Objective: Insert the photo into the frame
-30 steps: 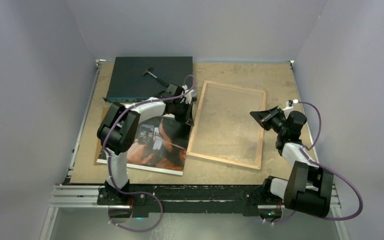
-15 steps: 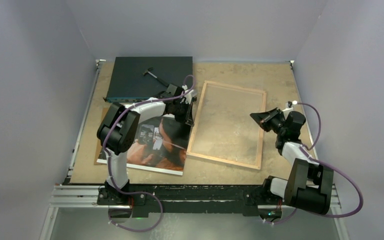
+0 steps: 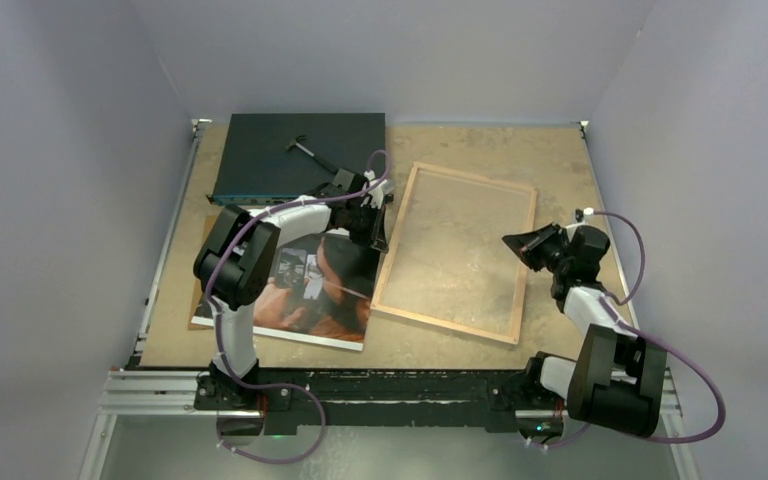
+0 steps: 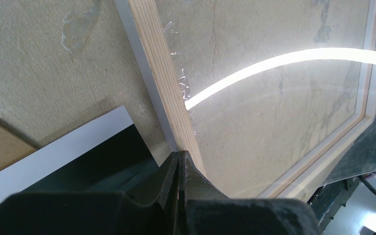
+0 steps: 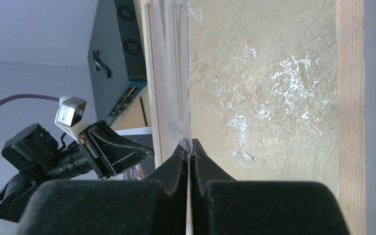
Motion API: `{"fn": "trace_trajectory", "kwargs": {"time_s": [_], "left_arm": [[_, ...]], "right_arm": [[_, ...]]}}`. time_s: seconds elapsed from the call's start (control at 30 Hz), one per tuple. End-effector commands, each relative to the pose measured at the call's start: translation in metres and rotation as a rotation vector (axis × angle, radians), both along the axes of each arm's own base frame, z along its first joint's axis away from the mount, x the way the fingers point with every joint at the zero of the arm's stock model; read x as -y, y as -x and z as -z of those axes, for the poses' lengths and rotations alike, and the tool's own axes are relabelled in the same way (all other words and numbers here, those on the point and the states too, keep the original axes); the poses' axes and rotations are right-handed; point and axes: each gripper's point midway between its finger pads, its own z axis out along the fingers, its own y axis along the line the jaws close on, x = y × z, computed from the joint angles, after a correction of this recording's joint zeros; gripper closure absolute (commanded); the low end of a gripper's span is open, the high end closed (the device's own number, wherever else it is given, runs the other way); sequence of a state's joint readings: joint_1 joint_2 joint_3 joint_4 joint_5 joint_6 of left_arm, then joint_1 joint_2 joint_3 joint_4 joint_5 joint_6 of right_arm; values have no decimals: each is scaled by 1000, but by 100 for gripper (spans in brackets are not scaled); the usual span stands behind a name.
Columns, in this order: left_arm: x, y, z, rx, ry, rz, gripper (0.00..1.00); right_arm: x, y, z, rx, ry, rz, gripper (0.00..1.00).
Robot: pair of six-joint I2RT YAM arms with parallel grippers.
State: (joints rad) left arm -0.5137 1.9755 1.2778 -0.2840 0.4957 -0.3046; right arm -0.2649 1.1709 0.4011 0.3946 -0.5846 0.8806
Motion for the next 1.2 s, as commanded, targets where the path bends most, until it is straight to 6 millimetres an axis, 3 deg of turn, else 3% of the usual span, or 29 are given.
{"fn": "trace_trajectory", "kwargs": {"time_s": [0.0, 0.5, 1.0, 1.17], "left_arm": [[4, 13, 7, -12, -15, 20, 100], [8, 16, 10, -16, -12, 31, 100], [7, 15, 10, -15, -18, 27, 100], [6, 14, 8, -6, -23, 21, 100]], "right_arm": [[-15, 12, 7, -17, -40, -58, 100], [-34, 3, -43, 198, -42, -146, 100], [-25, 6, -12, 127, 49, -110, 100], [-26, 1, -16, 139, 94, -126, 83]]}}
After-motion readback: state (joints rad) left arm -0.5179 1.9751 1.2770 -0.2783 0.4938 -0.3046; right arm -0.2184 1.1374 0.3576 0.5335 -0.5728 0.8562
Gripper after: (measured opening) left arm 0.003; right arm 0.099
